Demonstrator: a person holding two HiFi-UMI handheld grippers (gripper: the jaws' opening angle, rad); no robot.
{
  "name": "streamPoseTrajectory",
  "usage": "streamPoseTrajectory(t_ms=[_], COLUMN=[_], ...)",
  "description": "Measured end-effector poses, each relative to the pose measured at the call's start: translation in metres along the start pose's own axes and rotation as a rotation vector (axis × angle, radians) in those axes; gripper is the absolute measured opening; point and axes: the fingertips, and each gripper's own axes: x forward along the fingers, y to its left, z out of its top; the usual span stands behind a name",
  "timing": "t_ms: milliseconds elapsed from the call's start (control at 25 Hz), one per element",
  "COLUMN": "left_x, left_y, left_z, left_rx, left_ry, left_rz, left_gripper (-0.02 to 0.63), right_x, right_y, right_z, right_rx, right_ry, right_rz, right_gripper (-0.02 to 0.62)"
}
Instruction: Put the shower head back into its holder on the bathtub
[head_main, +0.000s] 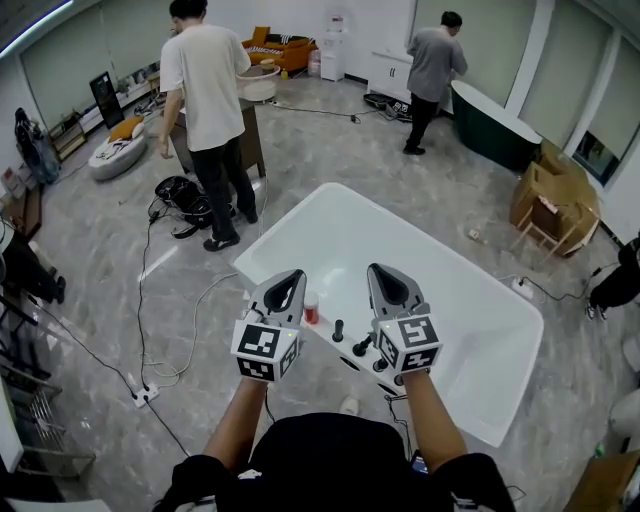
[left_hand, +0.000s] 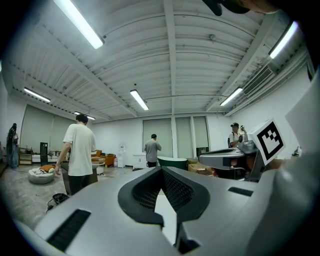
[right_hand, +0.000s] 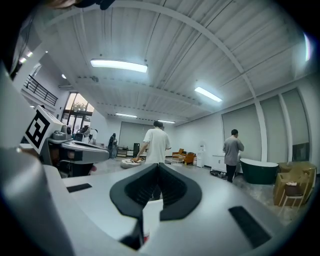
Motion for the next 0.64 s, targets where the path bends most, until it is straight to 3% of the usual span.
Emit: streamPoseTrajectory(t_ms=[640], left_x=[0.015], left_y=[0.0], left_z=[0.0], left_rx=[0.018], left_ry=[0.008], left_rz=[-0.002], left_gripper=[0.014], right_x=[0.009], right_y=[-0.01], right_z=[-0.002], right_rx=[-0.004], right_ry=[0.013], right_rz=[0.001], right_gripper=[0.023])
